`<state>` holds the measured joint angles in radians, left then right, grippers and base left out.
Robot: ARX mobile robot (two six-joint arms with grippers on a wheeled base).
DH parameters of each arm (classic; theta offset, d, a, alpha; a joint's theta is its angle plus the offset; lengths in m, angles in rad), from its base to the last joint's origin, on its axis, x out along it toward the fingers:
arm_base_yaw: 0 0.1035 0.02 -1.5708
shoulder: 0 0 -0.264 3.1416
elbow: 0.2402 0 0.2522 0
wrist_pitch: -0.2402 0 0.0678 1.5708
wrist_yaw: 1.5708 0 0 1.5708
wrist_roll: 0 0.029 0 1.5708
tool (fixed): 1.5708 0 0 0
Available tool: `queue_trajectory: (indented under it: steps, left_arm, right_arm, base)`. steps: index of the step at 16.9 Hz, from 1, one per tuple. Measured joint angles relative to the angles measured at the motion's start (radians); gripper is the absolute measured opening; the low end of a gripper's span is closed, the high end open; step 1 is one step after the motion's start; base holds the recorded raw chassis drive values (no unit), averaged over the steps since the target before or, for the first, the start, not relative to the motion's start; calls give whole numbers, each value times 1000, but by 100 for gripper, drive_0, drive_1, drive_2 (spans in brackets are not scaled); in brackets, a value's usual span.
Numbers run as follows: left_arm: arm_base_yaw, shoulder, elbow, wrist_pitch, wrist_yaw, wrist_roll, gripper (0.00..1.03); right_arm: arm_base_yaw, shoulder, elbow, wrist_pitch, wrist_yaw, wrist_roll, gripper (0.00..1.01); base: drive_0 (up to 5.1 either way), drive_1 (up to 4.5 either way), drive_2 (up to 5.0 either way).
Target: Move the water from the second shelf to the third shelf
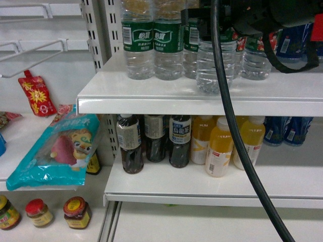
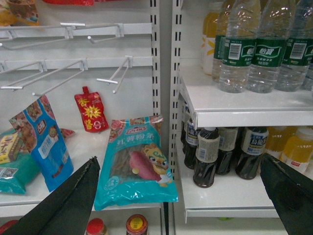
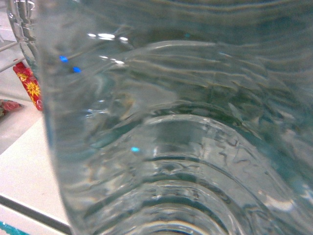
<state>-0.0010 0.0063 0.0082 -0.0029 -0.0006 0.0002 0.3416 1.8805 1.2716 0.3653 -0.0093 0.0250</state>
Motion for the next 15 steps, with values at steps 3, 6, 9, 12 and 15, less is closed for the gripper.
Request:
queue_trajectory:
  steps: [3,6,9,12,15]
  left_arm:
    - [0,0,0,0,0,0,98]
    - [0,0,0,0,0,0,98]
    - [0,0,0,0,0,0,98]
    - [0,0,0,0,0,0,98]
    - [0,0,0,0,0,0,98]
  right_arm:
    - [6,50,71,-17,-2,0,43]
    - [13,81,97,-14,-3,-1,43]
    - [14,105,97,4,0,-3,43]
    - [12,114,100,21,17,0,43]
    - [12,130,117,31,26,0,43]
  base:
    - [0,0,0]
    - [0,0,0]
    - [0,0,0]
    - [0,0,0]
    - [0,0,0]
